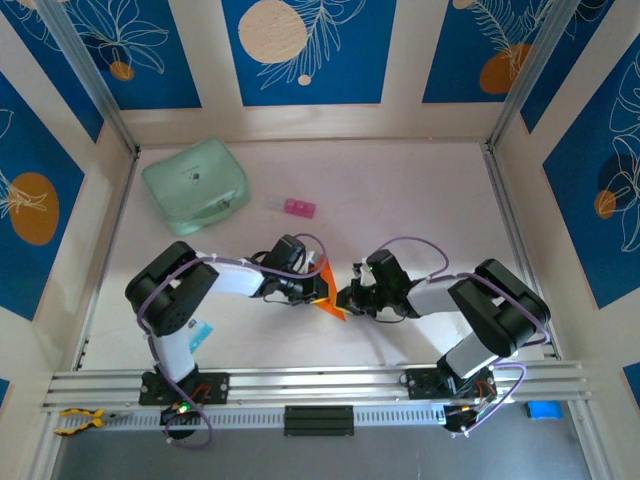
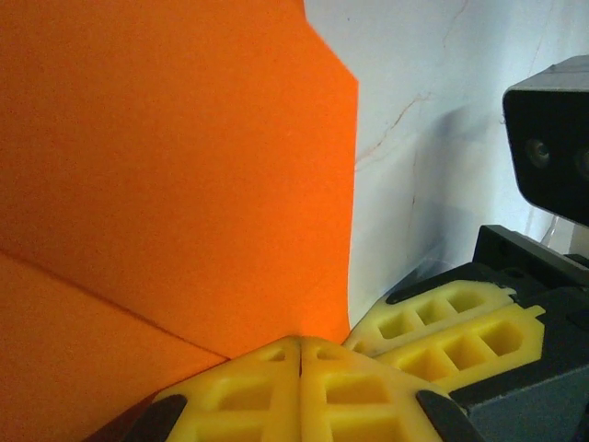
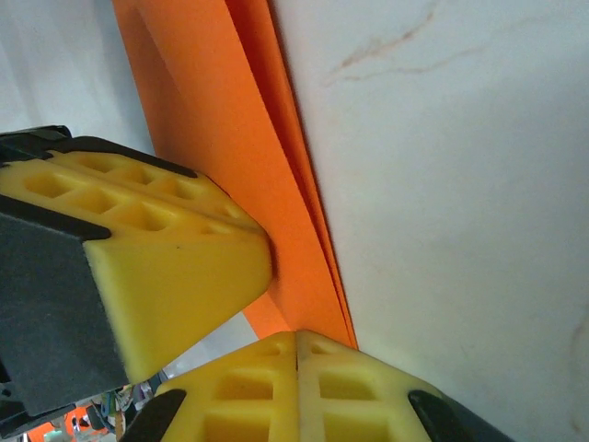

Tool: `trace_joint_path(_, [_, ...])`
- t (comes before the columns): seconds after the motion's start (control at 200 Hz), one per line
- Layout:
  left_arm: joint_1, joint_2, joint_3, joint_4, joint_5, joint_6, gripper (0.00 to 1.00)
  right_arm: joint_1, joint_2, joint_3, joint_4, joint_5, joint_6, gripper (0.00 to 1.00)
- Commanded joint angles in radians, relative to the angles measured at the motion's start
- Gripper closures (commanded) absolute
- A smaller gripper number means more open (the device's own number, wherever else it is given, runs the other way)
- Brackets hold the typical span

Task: Fold a paper plane with a square sheet of paper (pick it up from the middle)
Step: Fourth fold the wing at the center of the table.

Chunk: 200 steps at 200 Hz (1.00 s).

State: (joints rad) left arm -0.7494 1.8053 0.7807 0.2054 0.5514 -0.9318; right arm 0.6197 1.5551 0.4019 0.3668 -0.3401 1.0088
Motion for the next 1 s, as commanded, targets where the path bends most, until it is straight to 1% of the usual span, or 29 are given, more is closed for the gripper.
trace_joint_path(0.0, [-0.006, 0.004, 0.002, -0.037, -0.025, -0.001, 0.92, 0.022, 0.051, -0.054, -0.160, 0.024, 0.024, 1.00])
trace_joint_path(0.15, [-0.010, -0.039, 0.010, -0.056, -0.048, 0.023, 0.91, 0.021, 0.049, -0.055, -0.160, 0.023, 0.024, 1.00])
trace_joint_path(0.26, [-0.024, -0.070, 0.039, -0.120, -0.075, 0.070, 0.91, 0.021, 0.050, -0.054, -0.160, 0.022, 0.022, 1.00])
trace_joint_path(0.5, [-0.045, -0.032, 0.058, -0.073, -0.033, 0.055, 0.90, 0.020, 0.048, -0.056, -0.160, 0.023, 0.020, 1.00])
trace_joint_path(0.645, [-0.045, -0.007, 0.083, -0.175, -0.091, 0.072, 0.92, 0.019, 0.048, -0.057, -0.160, 0.021, 0.017, 1.00])
trace_joint_path(0.755, [-0.045, 0.021, 0.091, -0.189, -0.096, 0.068, 0.92, 0.018, 0.050, -0.056, -0.160, 0.018, 0.016, 1.00])
trace_joint_path(0.995, [-0.029, 0.016, 0.118, -0.291, -0.175, 0.121, 0.92, 0.014, 0.042, -0.069, -0.169, 0.023, 0.012, 1.00])
